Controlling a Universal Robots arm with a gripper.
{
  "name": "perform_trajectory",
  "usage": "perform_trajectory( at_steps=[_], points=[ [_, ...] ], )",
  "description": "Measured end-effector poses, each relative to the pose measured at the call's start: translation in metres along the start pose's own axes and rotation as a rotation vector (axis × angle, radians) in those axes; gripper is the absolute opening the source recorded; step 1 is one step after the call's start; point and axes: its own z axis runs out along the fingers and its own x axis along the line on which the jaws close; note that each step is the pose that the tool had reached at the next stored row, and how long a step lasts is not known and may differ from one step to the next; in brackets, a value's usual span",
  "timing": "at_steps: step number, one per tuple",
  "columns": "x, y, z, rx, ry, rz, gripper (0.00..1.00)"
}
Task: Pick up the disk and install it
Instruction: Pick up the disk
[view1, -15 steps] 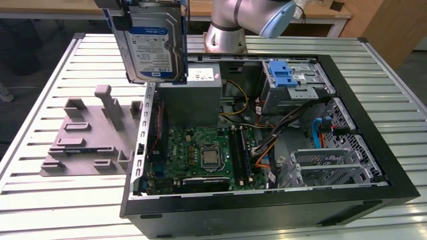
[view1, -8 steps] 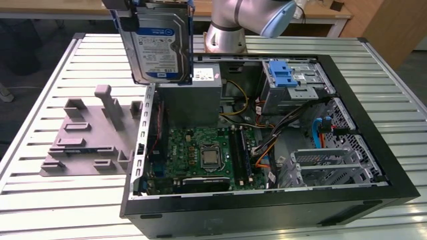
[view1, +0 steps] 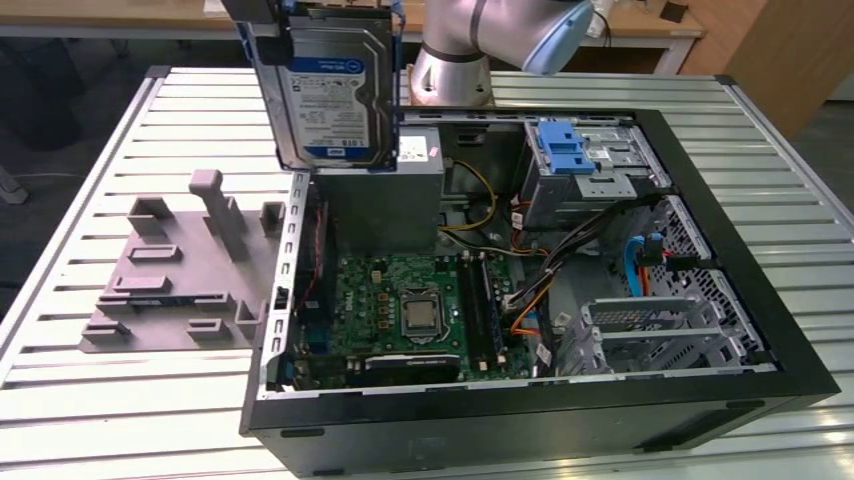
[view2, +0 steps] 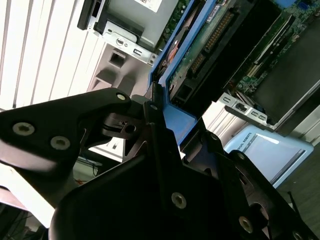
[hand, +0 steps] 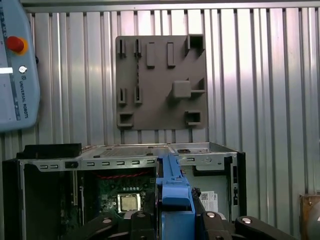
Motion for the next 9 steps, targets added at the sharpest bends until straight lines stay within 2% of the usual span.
perform_trajectory(
  at_steps=[9],
  points=[
    [0.0023,-0.0129,0.0000,0.0000,0.0001,0.001,0.36]
  ],
)
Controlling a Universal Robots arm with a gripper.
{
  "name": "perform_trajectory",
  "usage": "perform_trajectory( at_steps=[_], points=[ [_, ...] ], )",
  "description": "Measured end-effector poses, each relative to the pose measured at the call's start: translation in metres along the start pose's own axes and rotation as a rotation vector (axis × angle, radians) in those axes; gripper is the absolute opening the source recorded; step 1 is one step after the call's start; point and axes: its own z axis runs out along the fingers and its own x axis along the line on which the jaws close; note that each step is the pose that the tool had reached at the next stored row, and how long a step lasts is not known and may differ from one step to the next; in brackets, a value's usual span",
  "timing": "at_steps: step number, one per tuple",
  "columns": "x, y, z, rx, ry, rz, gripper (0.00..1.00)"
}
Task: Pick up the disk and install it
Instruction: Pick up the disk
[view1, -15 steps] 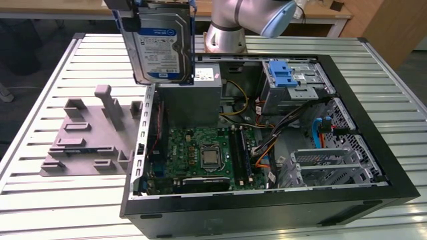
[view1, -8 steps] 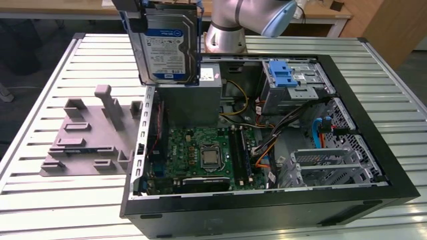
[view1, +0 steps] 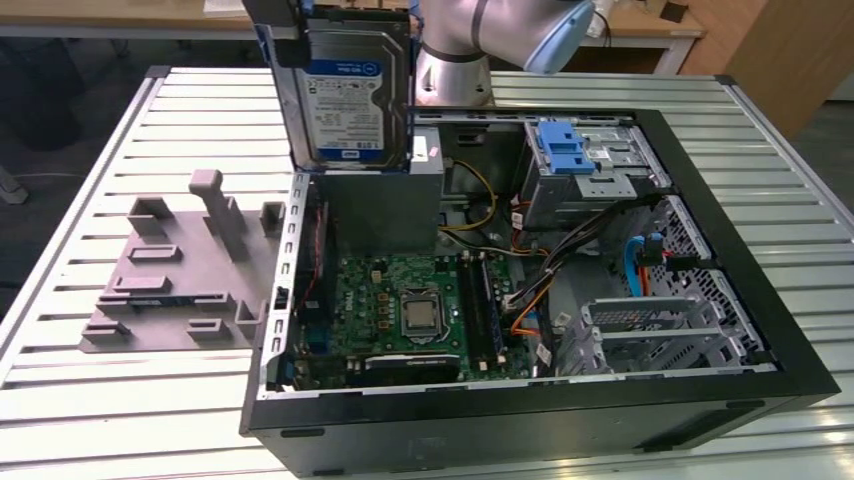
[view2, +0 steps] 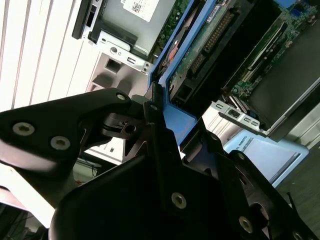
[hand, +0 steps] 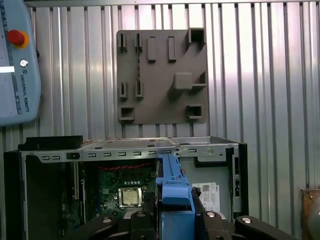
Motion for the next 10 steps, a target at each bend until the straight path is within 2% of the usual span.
perform_trajectory(
  at_steps=[10],
  points=[
    [0.0024,-0.0145,0.0000,0.0001,0.0000,0.001,0.36]
  ],
)
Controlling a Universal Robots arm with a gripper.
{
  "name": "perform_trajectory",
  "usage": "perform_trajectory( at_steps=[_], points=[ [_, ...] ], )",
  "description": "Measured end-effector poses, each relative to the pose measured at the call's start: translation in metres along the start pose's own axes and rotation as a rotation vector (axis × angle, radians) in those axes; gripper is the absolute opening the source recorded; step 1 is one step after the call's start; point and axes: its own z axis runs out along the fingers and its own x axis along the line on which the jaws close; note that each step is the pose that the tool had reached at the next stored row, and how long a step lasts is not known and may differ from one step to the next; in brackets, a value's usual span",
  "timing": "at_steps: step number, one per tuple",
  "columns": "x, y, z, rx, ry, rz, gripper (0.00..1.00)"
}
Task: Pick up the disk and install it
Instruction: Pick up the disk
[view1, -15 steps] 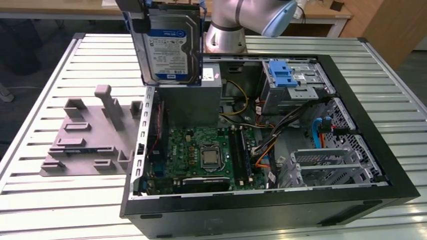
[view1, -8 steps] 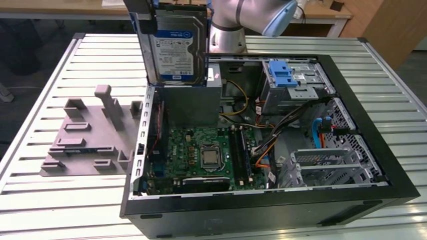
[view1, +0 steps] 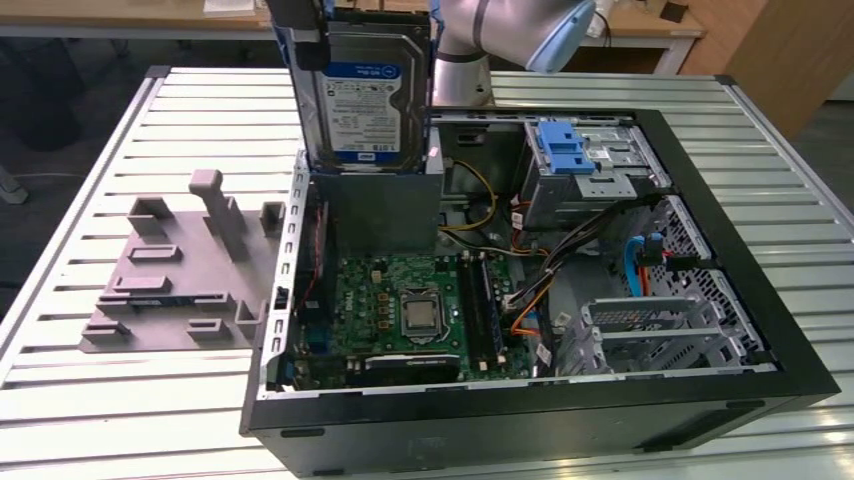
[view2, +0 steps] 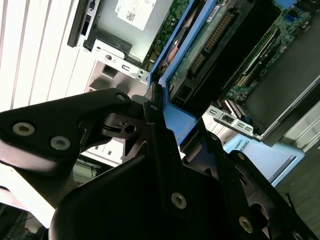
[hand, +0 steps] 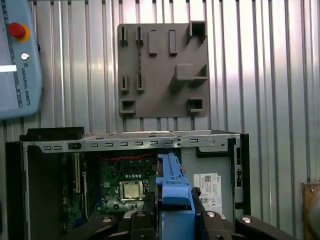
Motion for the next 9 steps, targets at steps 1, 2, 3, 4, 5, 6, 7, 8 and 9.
perform_trajectory(
  at_steps=[1,2,3,4,5,6,7,8,9],
  points=[
    [0.0002,-0.0014,0.0000,-0.0001,0.0000,0.000,0.36],
    [0.0004,-0.0029,0.0000,0.0000,0.0000,0.000,0.36],
    [0.0007,-0.0043,0.0000,0.0000,-0.0001,0.000,0.36],
    [0.0009,-0.0058,0.0000,0.0000,0.0000,0.001,0.36],
    [0.0011,-0.0072,0.0000,0.0000,0.0000,0.001,0.36],
    [0.0013,-0.0087,0.0000,0.0000,0.0000,0.001,0.36],
    [0.0015,-0.0101,0.0000,0.0000,0.0000,0.001,0.36],
    [0.0016,-0.0115,0.0000,0.0000,0.0000,0.001,0.36],
    [0.0018,-0.0130,0.0001,0.0000,0.0000,0.001,0.36]
  ],
)
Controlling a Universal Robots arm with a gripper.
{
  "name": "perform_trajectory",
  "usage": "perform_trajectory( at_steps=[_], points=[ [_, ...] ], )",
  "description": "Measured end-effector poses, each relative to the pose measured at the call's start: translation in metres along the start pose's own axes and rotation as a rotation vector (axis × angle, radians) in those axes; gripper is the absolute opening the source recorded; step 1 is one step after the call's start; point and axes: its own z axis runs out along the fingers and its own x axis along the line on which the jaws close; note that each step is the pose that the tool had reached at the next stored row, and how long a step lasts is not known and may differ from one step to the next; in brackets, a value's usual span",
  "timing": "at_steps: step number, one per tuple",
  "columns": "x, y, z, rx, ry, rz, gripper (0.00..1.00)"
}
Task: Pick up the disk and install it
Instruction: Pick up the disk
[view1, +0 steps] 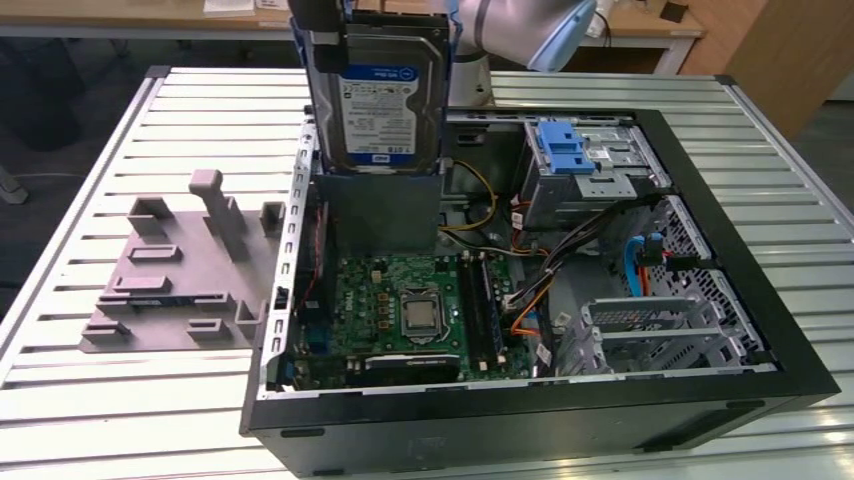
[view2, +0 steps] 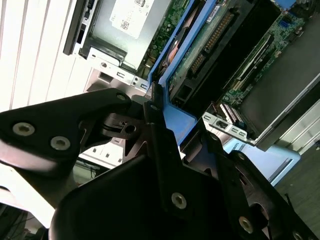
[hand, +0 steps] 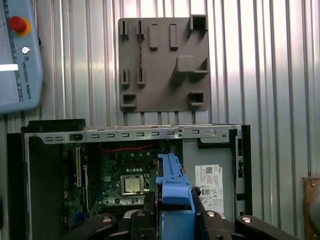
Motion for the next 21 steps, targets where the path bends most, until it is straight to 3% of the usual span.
perform_trajectory(
  at_steps=[21],
  points=[
    [0.0040,-0.0300,0.0000,0.0001,0.0000,0.003,0.36]
  ],
)
